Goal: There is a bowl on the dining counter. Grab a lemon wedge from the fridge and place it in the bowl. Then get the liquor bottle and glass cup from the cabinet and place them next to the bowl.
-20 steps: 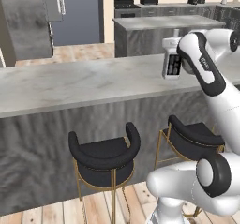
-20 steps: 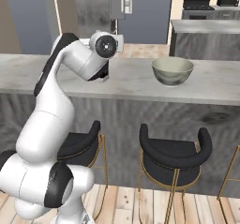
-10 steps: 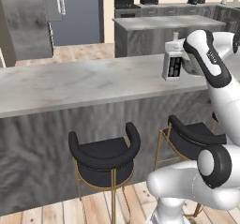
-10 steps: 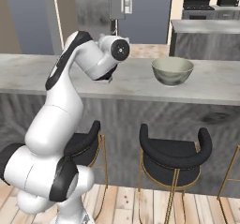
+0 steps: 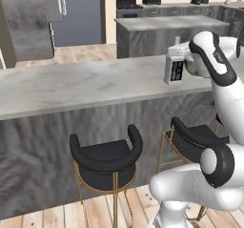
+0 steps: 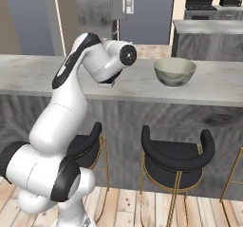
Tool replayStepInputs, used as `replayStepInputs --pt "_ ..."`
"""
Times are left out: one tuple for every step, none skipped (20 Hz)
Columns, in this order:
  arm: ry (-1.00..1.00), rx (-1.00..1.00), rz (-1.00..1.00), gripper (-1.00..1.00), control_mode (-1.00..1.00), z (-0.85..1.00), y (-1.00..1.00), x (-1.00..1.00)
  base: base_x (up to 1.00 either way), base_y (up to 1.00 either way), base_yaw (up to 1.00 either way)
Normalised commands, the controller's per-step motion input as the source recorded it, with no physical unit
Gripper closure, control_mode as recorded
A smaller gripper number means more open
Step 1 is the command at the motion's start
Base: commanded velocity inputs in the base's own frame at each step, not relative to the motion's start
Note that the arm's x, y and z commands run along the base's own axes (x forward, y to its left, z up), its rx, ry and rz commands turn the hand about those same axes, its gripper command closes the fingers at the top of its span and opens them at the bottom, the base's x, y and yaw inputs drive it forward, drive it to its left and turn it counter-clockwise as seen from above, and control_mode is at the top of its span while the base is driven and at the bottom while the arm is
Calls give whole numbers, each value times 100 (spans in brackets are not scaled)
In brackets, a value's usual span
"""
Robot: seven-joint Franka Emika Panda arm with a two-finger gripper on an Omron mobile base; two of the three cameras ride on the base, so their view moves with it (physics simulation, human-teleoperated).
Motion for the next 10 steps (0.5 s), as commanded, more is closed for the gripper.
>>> replayStepInputs --pt "0 0 5 100 -100 -16 0 4 0 0 0" --pt "0 0 5 100 -100 -17 0 4 0 0 0" --pt "0 0 5 100 -100 -17 0 2 0 0 0" --pt "0 0 5 100 -100 -17 0 2 0 0 0" --pt "0 0 5 100 -100 -14 0 3 0 0 0" --pt "-1 0 5 100 -100 -13 0 4 0 0 0" --pt "-1 0 5 100 -100 -12 0 5 0 0 0" --pt "-1 0 5 100 -100 -10 0 5 0 0 0" --pt "-2 0 5 100 -100 -9 0 6 0 0 0" --pt "-3 0 5 100 -100 -5 0 12 0 0 0"
